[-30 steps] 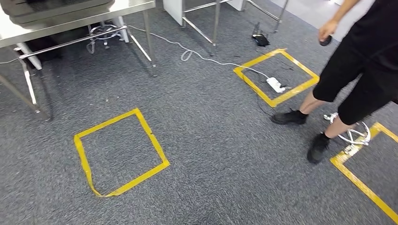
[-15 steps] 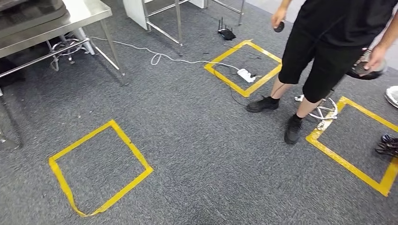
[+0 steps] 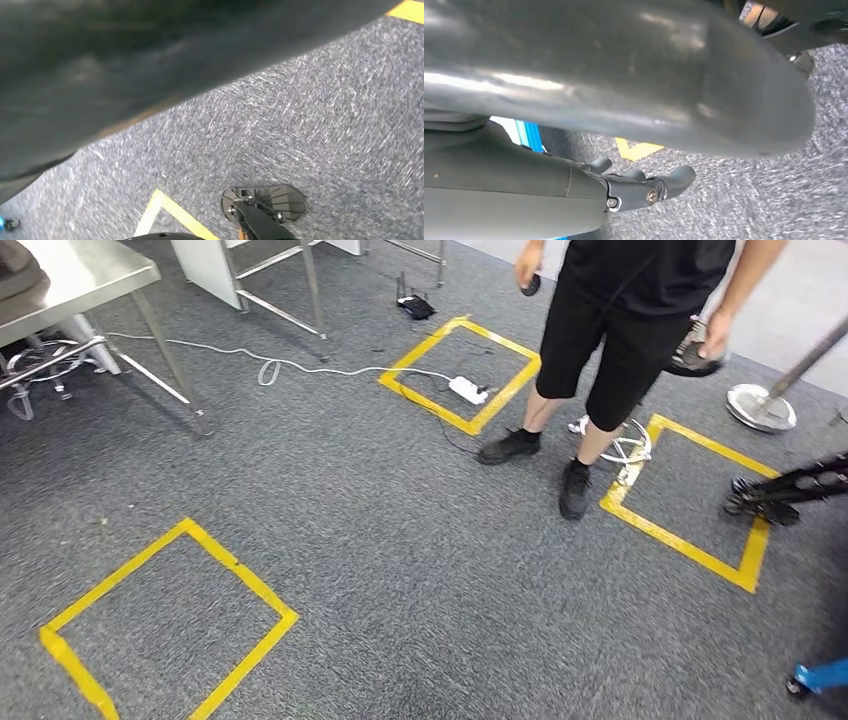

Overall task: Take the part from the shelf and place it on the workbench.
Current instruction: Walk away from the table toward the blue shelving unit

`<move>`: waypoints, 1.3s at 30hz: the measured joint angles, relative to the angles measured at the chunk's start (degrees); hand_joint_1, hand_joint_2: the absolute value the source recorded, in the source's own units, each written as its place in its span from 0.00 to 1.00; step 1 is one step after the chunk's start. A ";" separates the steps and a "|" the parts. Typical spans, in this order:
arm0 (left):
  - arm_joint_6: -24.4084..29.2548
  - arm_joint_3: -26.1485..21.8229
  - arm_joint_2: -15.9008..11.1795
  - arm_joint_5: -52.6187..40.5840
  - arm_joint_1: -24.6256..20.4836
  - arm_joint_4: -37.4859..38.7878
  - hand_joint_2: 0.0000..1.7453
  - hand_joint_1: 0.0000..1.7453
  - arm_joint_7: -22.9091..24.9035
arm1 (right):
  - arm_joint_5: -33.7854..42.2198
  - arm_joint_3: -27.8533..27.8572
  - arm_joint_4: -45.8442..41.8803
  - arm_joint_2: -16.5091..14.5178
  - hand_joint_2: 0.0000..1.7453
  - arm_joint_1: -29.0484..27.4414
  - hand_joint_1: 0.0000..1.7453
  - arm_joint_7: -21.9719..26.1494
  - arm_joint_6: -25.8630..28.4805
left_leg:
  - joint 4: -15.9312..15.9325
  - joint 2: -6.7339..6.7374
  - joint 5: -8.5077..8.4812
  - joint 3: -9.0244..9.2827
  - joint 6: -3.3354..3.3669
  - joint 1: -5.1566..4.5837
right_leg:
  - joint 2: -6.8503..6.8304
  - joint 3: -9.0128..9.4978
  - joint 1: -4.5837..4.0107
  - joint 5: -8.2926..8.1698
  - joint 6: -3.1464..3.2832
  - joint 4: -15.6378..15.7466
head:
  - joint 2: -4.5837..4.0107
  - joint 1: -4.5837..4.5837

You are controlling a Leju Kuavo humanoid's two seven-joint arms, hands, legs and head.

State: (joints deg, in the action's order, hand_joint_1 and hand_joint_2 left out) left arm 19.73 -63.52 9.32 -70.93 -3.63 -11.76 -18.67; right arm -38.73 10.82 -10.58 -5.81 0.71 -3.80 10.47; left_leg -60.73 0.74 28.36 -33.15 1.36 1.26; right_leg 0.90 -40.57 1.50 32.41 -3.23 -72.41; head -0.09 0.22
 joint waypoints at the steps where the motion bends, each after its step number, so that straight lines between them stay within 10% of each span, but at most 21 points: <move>1: -0.20 0.02 0.00 -0.01 0.03 0.00 0.00 0.00 0.01 | 0.00 0.00 0.00 0.01 0.00 0.04 0.00 0.01 0.00 | -0.01 0.81 0.01 -0.07 0.04 -0.15 | -0.22 -1.01 -0.02 0.53 -0.09 -1.99 | 0.00 0.00; 4: -0.68 0.09 0.01 -0.05 -0.01 0.00 0.00 0.00 0.03 | -0.05 0.00 0.00 0.03 0.00 -0.07 0.00 0.04 0.00 | 0.01 2.80 0.04 -0.02 0.05 -0.42 | -1.69 2.96 -0.55 -2.36 -0.58 5.15 | 0.00 0.02; 8: -1.29 0.13 0.13 -0.09 -0.10 -0.02 0.00 0.00 -0.02 | -0.15 0.00 -0.02 0.05 0.00 0.31 0.00 0.16 -0.01 | 0.25 5.07 0.28 0.51 -0.65 -0.65 | -5.11 7.36 -1.89 -5.19 0.72 14.04 | 0.00 -0.07; 12: -3.44 0.14 0.03 0.10 -0.29 0.01 0.00 0.00 -0.61 | -0.15 0.00 -0.01 0.09 0.00 0.10 0.00 0.15 -0.10 | -1.56 2.96 2.07 0.50 -1.81 -0.40 | -2.39 8.47 -0.87 -6.67 1.98 15.58 | 0.00 -0.23; 15: -4.94 0.13 -0.23 0.29 0.00 0.02 0.00 0.00 -0.80 | -0.15 0.00 0.00 -0.02 0.00 0.19 0.00 0.09 -0.24 | -11.49 -0.38 7.26 -3.96 -2.19 -0.30 | -0.37 8.69 -0.59 -7.00 2.33 15.70 | 0.00 -0.49; 17: -5.55 0.13 -0.39 0.34 0.19 0.02 0.00 0.00 -0.91 | -0.15 0.00 0.00 -0.09 0.00 0.11 0.00 0.01 -0.29 | -14.19 -0.80 7.18 -5.39 -2.45 -0.15 | 1.43 8.77 -0.51 -6.97 2.32 15.60 | 0.00 -0.51; 21: -6.35 0.14 -0.57 0.37 0.31 0.12 0.00 0.00 -1.28 | -0.25 0.00 0.00 -0.07 0.00 0.07 0.00 -0.03 -0.50 | -2.35 -3.93 0.66 -0.25 -3.04 0.89 | 4.77 8.40 -0.18 -6.44 1.42 14.37 | 0.00 -0.60; 25: -6.99 0.14 -0.63 0.58 0.25 0.26 0.00 0.00 -1.53 | -0.49 0.00 0.01 0.01 0.00 -0.20 0.00 -0.02 -0.54 | -0.18 -3.99 0.43 0.48 -1.60 0.46 | 6.55 6.85 -0.05 -6.44 0.06 13.93 | 0.00 -0.72; 29: -7.11 0.13 -0.64 0.72 0.26 0.27 0.00 0.00 -1.63 | -0.62 0.00 0.02 -0.04 0.00 -0.16 0.00 -0.01 -0.54 | 0.11 -1.37 0.31 0.51 -0.14 0.29 | 1.10 2.18 -0.34 -2.75 0.08 5.50 | 0.00 -0.17; 32: -7.14 0.13 -0.64 0.75 0.35 0.28 0.00 0.00 -1.63 | -0.66 0.00 0.02 -0.05 0.00 0.00 0.00 0.00 -0.55 | 0.10 1.13 0.52 0.51 0.18 -0.07 | -0.37 -2.19 -0.33 -0.26 -0.10 -2.59 | 0.00 -0.03; 35: -7.14 0.13 -0.62 0.77 0.27 0.28 0.00 0.00 -1.63 | -0.66 0.00 0.02 -0.01 0.00 -0.12 0.00 0.00 -0.55 | 0.10 3.04 0.75 0.77 0.12 -0.23 | -2.28 2.54 -0.75 -3.88 -0.67 6.57 | 0.00 0.01; 39: -7.14 0.13 -0.57 0.77 0.21 0.31 0.00 0.00 -1.64 | -0.66 0.00 0.02 -0.01 0.00 0.24 0.00 0.01 -0.55 | 0.48 5.25 1.32 1.57 -1.02 -0.48 | -4.42 5.99 -1.79 -6.17 0.72 13.76 | 0.00 -0.13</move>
State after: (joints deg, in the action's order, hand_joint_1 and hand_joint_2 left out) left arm 12.59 -63.39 8.74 -70.16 -3.42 -11.45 -20.32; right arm -39.39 10.82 -10.56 -5.81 0.95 -3.79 9.92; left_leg -60.25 5.99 29.68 -31.58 0.34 0.78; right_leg -3.51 -34.58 -0.29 26.24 -2.50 -58.65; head -0.09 0.09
